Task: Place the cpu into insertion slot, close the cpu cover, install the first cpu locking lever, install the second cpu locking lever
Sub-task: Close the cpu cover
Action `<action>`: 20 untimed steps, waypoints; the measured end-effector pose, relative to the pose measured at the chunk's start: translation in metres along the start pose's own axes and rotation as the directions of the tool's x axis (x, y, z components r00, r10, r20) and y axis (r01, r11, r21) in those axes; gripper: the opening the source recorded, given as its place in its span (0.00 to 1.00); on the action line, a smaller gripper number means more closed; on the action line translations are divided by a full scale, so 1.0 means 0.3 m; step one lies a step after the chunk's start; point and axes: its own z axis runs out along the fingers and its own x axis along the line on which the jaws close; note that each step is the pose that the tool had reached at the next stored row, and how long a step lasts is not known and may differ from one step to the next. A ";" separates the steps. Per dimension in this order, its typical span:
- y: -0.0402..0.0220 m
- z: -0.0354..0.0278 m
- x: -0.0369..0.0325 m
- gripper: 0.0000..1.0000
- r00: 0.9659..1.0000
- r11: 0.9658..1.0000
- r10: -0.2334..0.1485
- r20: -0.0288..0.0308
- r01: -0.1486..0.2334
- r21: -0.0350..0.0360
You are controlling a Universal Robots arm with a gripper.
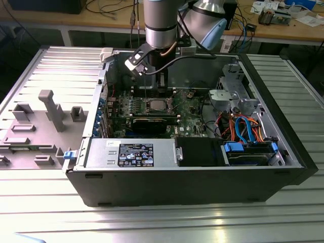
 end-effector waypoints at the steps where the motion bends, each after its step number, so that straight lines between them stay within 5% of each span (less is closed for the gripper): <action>1: 0.000 -0.002 0.000 0.11 1.000 1.000 0.000 0.000 0.000 0.000; 14: 0.004 -0.045 0.000 0.11 1.000 1.000 0.000 0.000 0.000 0.000; 20: 0.007 -0.086 0.001 0.11 1.000 1.000 0.000 0.000 0.000 0.000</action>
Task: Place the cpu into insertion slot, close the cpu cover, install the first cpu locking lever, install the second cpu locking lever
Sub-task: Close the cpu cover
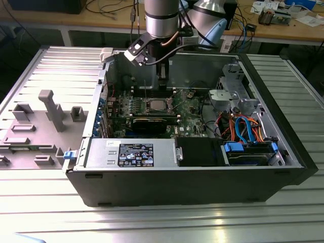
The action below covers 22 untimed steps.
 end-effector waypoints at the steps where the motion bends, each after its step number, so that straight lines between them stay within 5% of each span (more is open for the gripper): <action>1: 0.001 -0.008 0.000 0.11 1.000 1.000 0.000 0.000 0.000 0.000; 8: 0.002 -0.014 0.000 0.11 1.000 1.000 0.000 -0.002 0.000 0.001; 10: 0.005 -0.014 0.000 0.11 1.000 1.000 0.000 -0.002 0.000 0.006; 16: 0.039 -0.011 0.000 0.11 1.000 0.998 0.001 -0.001 -0.001 0.070; 17: 0.043 -0.011 0.000 0.11 1.000 0.997 0.001 -0.001 -0.001 0.076; 22: 0.044 -0.011 0.000 0.11 1.000 0.997 0.001 0.000 -0.001 0.078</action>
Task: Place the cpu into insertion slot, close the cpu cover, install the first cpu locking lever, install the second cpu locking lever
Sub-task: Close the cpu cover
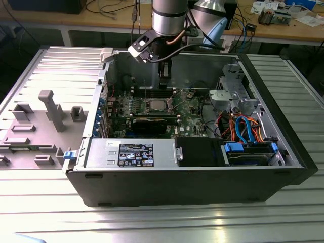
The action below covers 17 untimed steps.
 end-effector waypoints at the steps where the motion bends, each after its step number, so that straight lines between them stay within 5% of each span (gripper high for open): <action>1: 0.000 0.000 0.000 0.11 1.000 1.000 0.000 0.000 0.000 0.000; 17: 0.042 0.000 0.000 0.11 1.000 1.000 0.000 0.000 0.000 0.000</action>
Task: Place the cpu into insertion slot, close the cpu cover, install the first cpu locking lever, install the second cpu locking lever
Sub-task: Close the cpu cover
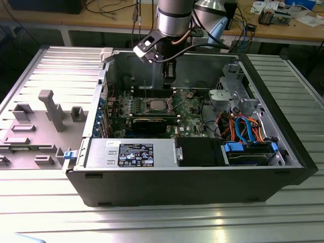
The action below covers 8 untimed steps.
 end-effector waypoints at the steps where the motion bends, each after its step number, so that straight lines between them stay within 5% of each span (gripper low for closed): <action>1: 0.001 0.000 0.000 0.11 1.000 1.000 0.000 0.000 0.000 0.000; 8: 0.008 0.000 0.000 0.11 1.000 1.000 0.000 0.000 0.000 0.000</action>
